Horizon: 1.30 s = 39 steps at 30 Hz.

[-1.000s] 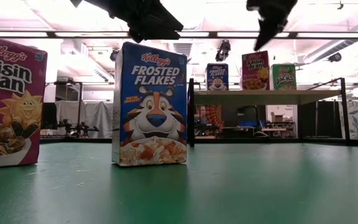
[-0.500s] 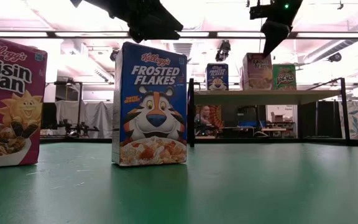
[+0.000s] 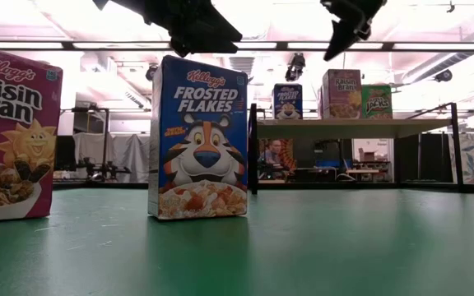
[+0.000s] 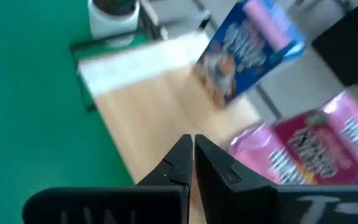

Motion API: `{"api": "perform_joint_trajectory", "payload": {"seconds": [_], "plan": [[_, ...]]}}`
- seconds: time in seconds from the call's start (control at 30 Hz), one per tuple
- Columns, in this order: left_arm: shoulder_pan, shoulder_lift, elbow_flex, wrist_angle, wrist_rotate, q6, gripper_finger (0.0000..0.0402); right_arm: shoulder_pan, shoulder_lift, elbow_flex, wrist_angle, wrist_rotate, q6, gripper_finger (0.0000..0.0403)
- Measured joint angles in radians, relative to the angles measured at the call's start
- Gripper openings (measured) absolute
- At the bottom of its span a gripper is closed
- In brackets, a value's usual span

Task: Stack cereal on shelf
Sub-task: Put the right pink cereal box on the shelf aligned with the other pink cereal box

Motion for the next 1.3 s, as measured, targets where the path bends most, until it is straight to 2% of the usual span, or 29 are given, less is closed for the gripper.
{"api": "perform_joint_trajectory", "payload": {"seconds": [0.17, 0.33, 0.6, 0.77, 1.3], "plan": [[0.0, 0.0, 0.0, -0.001, 0.0, 0.0, 0.0204, -0.049, 0.0, -0.004, 0.014, 0.076, -0.013, 0.0009], [0.0, 0.0, 0.0, -0.003, 0.0, 0.0, 0.0204, -0.103, 0.001, -0.029, 0.011, 0.075, -0.007, 0.0009], [0.0, 0.0, 0.0, -0.004, 0.0, 0.0, 0.0204, -0.113, 0.0, -0.049, 0.023, 0.078, -0.039, 0.0009], [0.0, 0.0, 0.0, -0.005, 0.0, 0.0, 0.0204, -0.113, 0.0, -0.051, 0.01, 0.154, -0.047, 0.0009], [0.0, 0.0, 0.0, -0.005, 0.0, 0.003, 0.0204, -0.111, -0.016, -0.024, 0.038, 0.127, -0.045, 0.0009]]}}
